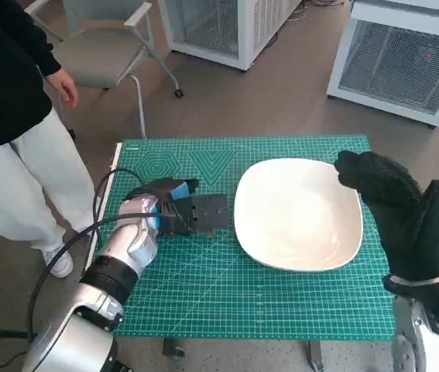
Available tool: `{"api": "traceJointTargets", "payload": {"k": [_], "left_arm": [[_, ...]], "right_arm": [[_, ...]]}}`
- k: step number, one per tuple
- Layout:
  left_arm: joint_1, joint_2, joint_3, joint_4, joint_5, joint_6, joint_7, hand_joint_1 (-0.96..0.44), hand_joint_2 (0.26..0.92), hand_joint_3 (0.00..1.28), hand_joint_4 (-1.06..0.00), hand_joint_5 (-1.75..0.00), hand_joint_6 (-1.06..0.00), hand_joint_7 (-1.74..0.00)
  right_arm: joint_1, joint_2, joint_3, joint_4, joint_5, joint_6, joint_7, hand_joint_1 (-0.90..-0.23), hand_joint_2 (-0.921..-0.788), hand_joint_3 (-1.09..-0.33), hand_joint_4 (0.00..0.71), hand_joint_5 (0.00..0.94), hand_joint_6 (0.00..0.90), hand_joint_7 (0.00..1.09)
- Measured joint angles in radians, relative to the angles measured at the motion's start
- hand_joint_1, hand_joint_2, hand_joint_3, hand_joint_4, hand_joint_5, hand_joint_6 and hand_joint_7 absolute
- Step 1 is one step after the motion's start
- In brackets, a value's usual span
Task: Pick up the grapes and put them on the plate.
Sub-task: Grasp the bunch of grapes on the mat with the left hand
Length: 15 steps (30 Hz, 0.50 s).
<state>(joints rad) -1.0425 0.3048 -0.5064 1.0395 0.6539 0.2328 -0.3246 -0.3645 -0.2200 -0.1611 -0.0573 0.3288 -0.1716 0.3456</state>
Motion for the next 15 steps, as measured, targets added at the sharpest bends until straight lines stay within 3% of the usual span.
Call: {"api": "traceJointTargets", "payload": {"k": [15], "left_arm": [[-0.021, -0.011, 0.001, 0.079, -0.005, -0.011, -0.001, -0.16, 0.738, 0.0, -0.02, 0.0, -0.23, 0.0]], "right_arm": [[0.0, 0.0, 0.0, 0.001, 0.0, -0.001, 0.0, -0.553, -0.921, -0.593, 0.38, 0.174, 0.056, 0.72]]}}
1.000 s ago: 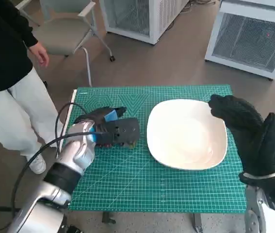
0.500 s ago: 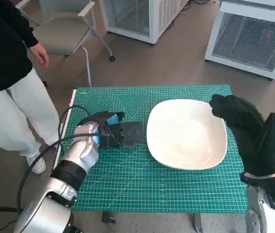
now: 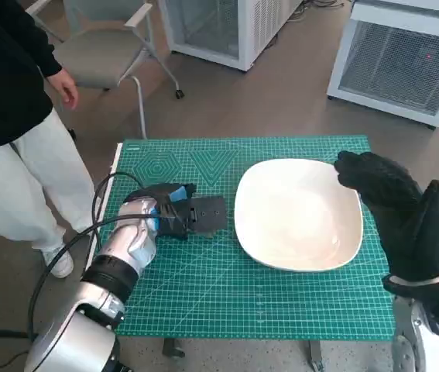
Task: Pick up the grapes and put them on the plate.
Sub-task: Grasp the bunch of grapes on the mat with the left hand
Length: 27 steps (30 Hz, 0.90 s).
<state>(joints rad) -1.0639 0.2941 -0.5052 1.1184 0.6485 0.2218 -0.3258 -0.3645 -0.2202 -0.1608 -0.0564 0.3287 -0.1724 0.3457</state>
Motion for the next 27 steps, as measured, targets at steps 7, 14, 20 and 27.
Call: {"api": "traceJointTargets", "payload": {"k": [7, 14, 20, 27], "left_arm": [[-0.007, -0.011, 0.0, 0.015, -0.001, 0.0, -0.001, -0.15, 0.738, 0.0, -0.01, 0.0, -0.23, 0.0], [-0.015, -0.022, -0.002, 0.029, 0.001, 0.001, -0.001, -0.15, 0.738, 0.0, -0.01, 0.0, -0.23, 0.0], [-0.027, -0.031, -0.009, 0.057, 0.004, 0.004, -0.001, -0.16, 0.74, 0.0, -0.01, 0.0, -0.23, 0.0], [-0.051, -0.051, -0.027, 0.1, 0.012, 0.015, -0.001, -0.16, 0.751, 0.01, -0.03, -0.01, -0.23, 0.0]], "right_arm": [[0.0, -0.002, -0.001, 0.0, 0.0, 0.0, 0.0, -0.552, -0.921, -0.592, 0.382, 0.17, 0.057, 0.72], [0.0, -0.002, -0.001, 0.0, 0.0, 0.0, 0.0, -0.552, -0.921, -0.592, 0.384, 0.167, 0.059, 0.72], [0.0, -0.002, -0.002, 0.0, 0.0, -0.002, 0.0, -0.552, -0.921, -0.591, 0.385, 0.164, 0.059, 0.72], [0.0, -0.002, -0.001, 0.0, 0.0, -0.004, 0.0, -0.552, -0.921, -0.593, 0.386, 0.161, 0.06, 0.72]]}}
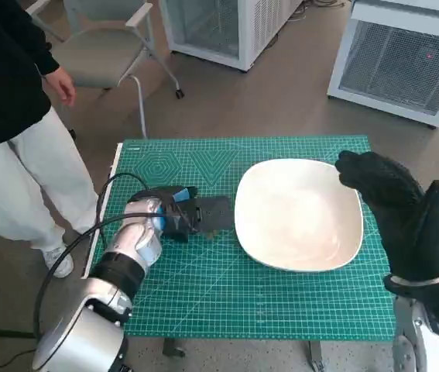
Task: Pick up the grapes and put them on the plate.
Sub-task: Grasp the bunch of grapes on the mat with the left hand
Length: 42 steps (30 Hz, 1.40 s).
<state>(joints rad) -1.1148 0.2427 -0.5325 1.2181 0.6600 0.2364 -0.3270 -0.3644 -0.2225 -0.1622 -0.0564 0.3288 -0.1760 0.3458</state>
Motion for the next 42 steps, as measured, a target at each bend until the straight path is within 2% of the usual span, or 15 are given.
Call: {"api": "traceJointTargets", "payload": {"k": [13, 21, 23, 25, 26, 27, 29, 31, 33, 37, 42], "left_arm": [[-0.025, -0.036, -0.038, 0.052, 0.006, 0.006, -0.004, -0.16, 0.769, 0.01, -0.05, -0.01, -0.22, 0.0], [-0.026, -0.04, -0.041, 0.056, 0.005, 0.006, 0.006, -0.07, 0.793, 0.01, -0.21, -0.1, -0.26, -0.02], [-0.026, -0.041, -0.039, 0.056, 0.002, 0.005, 0.016, -0.03, 0.811, 0.01, -0.19, -0.28, -0.29, -0.01], [-0.026, -0.041, -0.036, 0.056, -0.001, 0.004, 0.03, 0.02, 0.83, 0.01, -0.13, -0.64, -0.32, -0.01], [-0.025, -0.041, -0.034, 0.057, -0.002, 0.003, 0.039, 0.07, 0.827, 0.06, -0.16, -0.85, -0.35, -0.01], [-0.025, -0.042, -0.031, 0.057, -0.004, 0.002, 0.049, 0.13, 0.812, 0.13, -0.23, -1.02, -0.37, -0.01], [-0.025, -0.043, -0.025, 0.057, -0.006, -0.002, 0.072, 0.26, 0.733, 0.39, -0.4, -1.27, -0.41, -0.01], [-0.023, -0.043, -0.02, 0.057, -0.007, -0.009, 0.1, 0.34, 0.63, 0.64, -0.5, -1.4, -0.45, -0.01], [-0.019, -0.043, -0.019, 0.057, -0.006, -0.018, 0.13, 0.37, 0.591, 0.78, -0.51, -1.52, -0.49, -0.02], [-0.003, -0.043, -0.035, 0.056, 0.009, -0.048, 0.195, 0.38, 0.638, 0.82, -0.43, -1.65, -0.53, -0.03], [0.021, -0.042, -0.056, 0.056, 0.032, -0.091, 0.237, 0.39, 0.619, 0.9, -0.4, -1.72, -0.53, -0.02]], "right_arm": [[0.008, 0.0, 0.001, -0.012, 0.0, 0.0, 0.0, -0.552, -0.921, -0.594, 0.387, 0.155, 0.059, 0.72], [0.017, 0.0, 0.0, -0.022, 0.001, 0.001, 0.0, -0.552, -0.921, -0.594, 0.388, 0.152, 0.059, 0.72], [0.018, 0.0, 0.0, -0.024, 0.001, 0.001, 0.0, -0.552, -0.921, -0.594, 0.389, 0.152, 0.059, 0.72], [0.019, 0.0, 0.0, -0.024, 0.001, 0.002, 0.0, -0.552, -0.921, -0.593, 0.389, 0.151, 0.059, 0.72], [0.019, 0.0, 0.0, -0.024, 0.001, 0.002, 0.0, -0.552, -0.921, -0.593, 0.39, 0.151, 0.059, 0.72], [0.019, 0.0, 0.0, -0.024, 0.001, 0.003, 0.0, -0.553, -0.921, -0.592, 0.39, 0.151, 0.059, 0.72], [0.019, 0.0, 0.001, -0.024, 0.001, 0.004, -0.001, -0.553, -0.921, -0.592, 0.391, 0.15, 0.06, 0.72], [0.019, 0.0, 0.001, -0.024, 0.001, 0.004, -0.001, -0.553, -0.921, -0.592, 0.391, 0.149, 0.06, 0.72], [0.019, 0.0, 0.001, -0.024, 0.001, 0.004, -0.001, -0.553, -0.921, -0.591, 0.392, 0.148, 0.06, 0.72], [0.019, 0.0, 0.001, -0.024, 0.001, 0.004, -0.001, -0.553, -0.921, -0.591, 0.393, 0.147, 0.061, 0.72], [0.019, 0.0, 0.0, -0.024, 0.001, 0.004, -0.001, -0.553, -0.921, -0.591, 0.394, 0.145, 0.061, 0.72]]}}
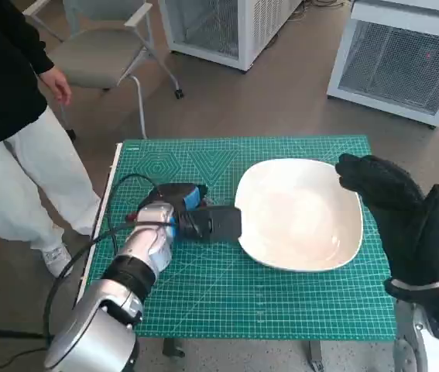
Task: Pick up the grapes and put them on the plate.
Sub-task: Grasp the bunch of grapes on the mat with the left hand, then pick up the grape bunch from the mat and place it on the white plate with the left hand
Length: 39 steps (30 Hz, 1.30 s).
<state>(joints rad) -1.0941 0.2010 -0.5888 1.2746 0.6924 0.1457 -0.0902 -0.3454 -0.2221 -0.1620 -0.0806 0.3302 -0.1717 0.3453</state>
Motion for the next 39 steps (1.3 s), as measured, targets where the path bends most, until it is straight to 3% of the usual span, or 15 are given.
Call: {"api": "traceJointTargets", "payload": {"k": [7, 21, 39], "left_arm": [[0.005, 0.003, -0.002, 0.0, 0.002, -0.01, -0.014, 0.39, 0.598, 0.94, -0.4, -1.74, -0.52, -0.01], [0.005, 0.004, 0.008, 0.0, -0.005, 0.017, -0.047, 0.39, 0.584, 0.95, -0.42, -1.72, -0.34, 0.0], [0.005, 0.004, 0.037, 0.0, -0.031, 0.042, -0.058, 0.4, 0.551, 0.89, -0.54, -1.59, -0.3, 0.0]], "right_arm": [[0.0, 0.0, 0.0, -0.002, 0.0, 0.001, 0.0, -0.553, -0.921, -0.592, 0.395, 0.142, 0.061, 0.72], [0.003, 0.0, 0.0, -0.008, 0.0, 0.003, 0.0, -0.552, -0.921, -0.592, 0.397, 0.137, 0.061, 0.72], [0.003, 0.001, 0.0, -0.005, 0.0, 0.002, 0.0, -0.553, -0.921, -0.59, 0.402, 0.13, 0.065, 0.72]]}}
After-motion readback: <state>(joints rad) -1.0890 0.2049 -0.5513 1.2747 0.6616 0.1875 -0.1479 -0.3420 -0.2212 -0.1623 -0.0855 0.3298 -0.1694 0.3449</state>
